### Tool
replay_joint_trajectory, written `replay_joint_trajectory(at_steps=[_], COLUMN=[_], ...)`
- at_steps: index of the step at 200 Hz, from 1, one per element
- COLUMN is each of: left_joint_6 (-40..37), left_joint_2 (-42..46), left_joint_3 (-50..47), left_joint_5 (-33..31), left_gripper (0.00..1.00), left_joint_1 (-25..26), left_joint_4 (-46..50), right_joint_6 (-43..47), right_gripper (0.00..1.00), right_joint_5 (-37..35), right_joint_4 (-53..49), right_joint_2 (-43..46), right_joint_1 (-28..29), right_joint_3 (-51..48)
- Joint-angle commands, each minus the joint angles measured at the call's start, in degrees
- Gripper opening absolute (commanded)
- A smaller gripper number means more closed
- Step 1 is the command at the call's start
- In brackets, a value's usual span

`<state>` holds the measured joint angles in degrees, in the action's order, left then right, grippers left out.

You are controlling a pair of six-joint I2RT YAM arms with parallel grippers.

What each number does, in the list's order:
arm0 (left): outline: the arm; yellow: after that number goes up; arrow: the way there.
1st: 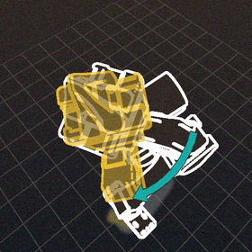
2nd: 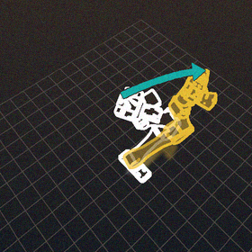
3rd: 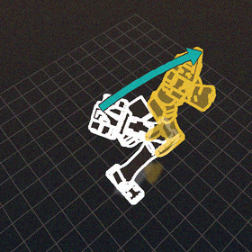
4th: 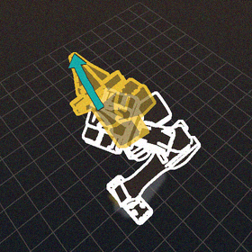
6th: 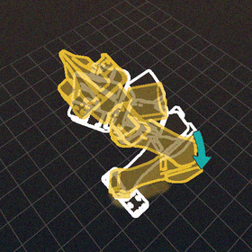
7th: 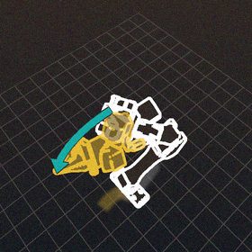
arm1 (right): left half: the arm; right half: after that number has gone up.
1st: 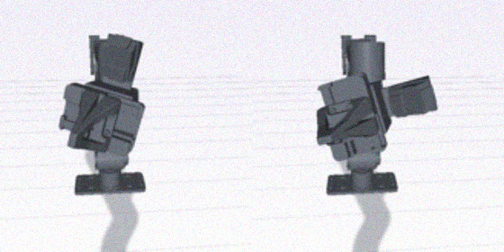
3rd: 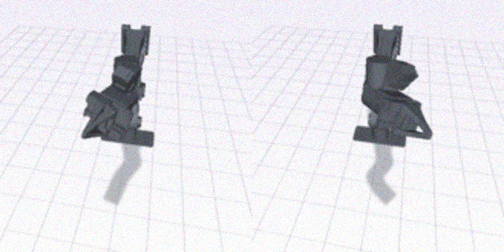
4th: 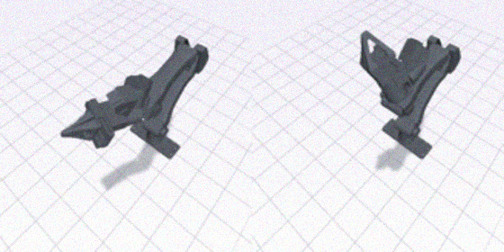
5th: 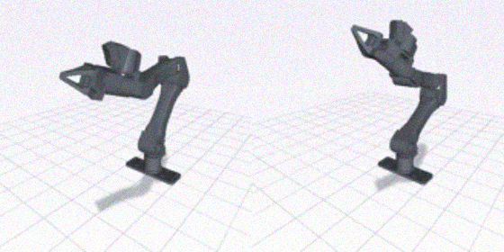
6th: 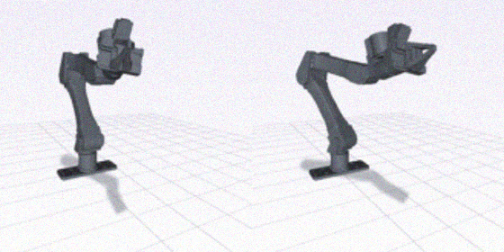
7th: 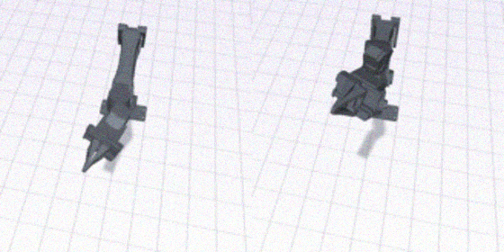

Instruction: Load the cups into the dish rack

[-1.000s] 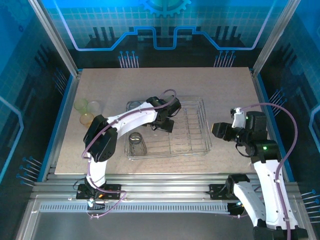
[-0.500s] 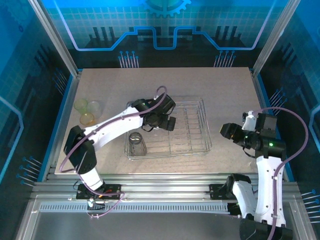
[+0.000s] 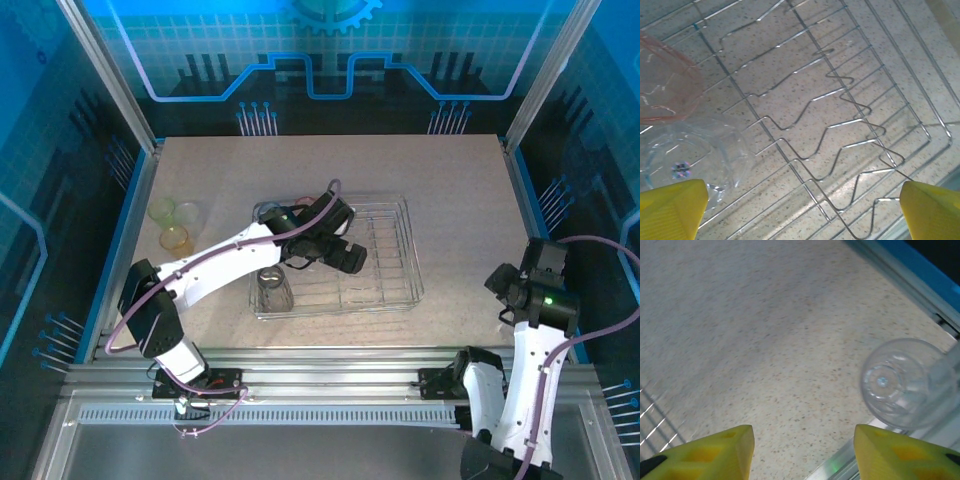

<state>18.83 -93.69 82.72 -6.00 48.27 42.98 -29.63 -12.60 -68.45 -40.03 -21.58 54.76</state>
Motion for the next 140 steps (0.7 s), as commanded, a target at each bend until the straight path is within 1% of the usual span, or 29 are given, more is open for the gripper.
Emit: replay_joint_trajectory(at_steps=[1, 17, 34, 76, 90, 115, 140], left_joint_6=[-2.15, -1.59, -0.81, 1.13, 1.94, 3.36, 4.32], left_joint_2=[2.46, 2.88, 3.65, 5.94, 6.21, 6.22, 5.48], left_joint_3=[1.09, 0.53, -0.63, -3.96, -4.22, -4.5, -4.11], left_joint_5=[5.92, 8.0, 9.72, 10.99, 11.38, 12.3, 12.94], left_gripper=[0.99, 0.99, 0.99, 0.99, 0.99, 0.99, 0.99], left_joint_1=[0.0, 0.05, 0.07, 0.08, 0.07, 0.11, 0.22], left_joint_4=[-0.34, -0.63, -1.01, -2.51, -2.71, -3.38, -3.43], right_joint_6=[-9.38, -14.64, -17.16, -18.21, -20.19, -21.2, -23.34], right_gripper=[0.55, 0.54, 0.54, 0.53, 0.53, 0.53, 0.53], right_joint_5=[-6.76, -8.99, -10.84, -14.0, -15.68, -17.54, -18.28], right_joint_4=[-3.77, -5.03, -4.7, -2.61, -3.04, -2.13, -1.26], right_joint_2=[0.64, -0.32, -0.83, -2.66, -3.6, -6.13, -8.79], right_joint_1=[-1.47, -1.79, -1.78, -1.84, -1.84, -1.84, -1.85], right_joint_3=[-0.51, -3.11, -6.45, -8.4, -8.71, -9.42, -10.33])
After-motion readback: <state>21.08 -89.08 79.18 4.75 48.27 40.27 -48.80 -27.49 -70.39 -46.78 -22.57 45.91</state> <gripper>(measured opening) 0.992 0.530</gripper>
